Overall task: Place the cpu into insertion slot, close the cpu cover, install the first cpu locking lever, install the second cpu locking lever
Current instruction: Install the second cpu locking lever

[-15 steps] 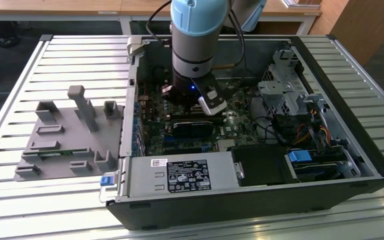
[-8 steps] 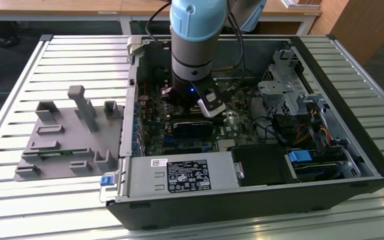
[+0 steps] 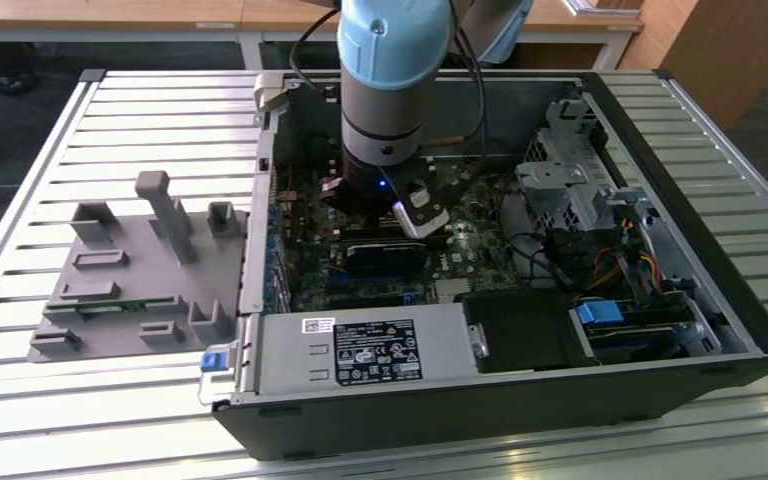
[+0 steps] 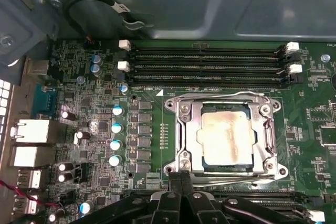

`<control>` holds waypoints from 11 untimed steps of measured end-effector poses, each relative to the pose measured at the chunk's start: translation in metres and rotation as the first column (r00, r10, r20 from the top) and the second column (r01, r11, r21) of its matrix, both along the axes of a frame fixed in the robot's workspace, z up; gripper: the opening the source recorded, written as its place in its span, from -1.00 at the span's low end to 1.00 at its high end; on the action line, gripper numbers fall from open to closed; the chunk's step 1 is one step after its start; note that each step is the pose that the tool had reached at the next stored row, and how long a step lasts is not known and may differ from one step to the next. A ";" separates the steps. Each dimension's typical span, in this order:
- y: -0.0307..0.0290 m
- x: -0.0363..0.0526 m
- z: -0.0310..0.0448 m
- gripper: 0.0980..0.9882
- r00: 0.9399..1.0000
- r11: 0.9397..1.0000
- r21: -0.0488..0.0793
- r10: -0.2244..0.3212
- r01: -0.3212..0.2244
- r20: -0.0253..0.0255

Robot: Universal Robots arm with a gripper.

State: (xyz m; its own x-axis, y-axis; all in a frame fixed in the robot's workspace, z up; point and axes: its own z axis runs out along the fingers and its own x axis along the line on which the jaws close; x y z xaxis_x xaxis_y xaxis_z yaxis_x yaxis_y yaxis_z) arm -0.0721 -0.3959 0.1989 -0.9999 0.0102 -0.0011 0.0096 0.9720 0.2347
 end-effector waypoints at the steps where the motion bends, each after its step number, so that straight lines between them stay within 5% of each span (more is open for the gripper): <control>1: 0.0000 -0.0007 -0.0004 -0.98 1.000 1.000 0.003 0.000 0.000 0.000; 11: 0.0000 -0.0027 -0.0057 -0.98 1.000 0.999 0.035 0.000 0.000 0.000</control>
State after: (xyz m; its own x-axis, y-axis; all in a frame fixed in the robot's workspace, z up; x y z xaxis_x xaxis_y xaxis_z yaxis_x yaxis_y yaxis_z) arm -0.0748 -0.3959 0.1931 -1.0000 0.0099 -0.0007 0.0094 0.9631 0.2689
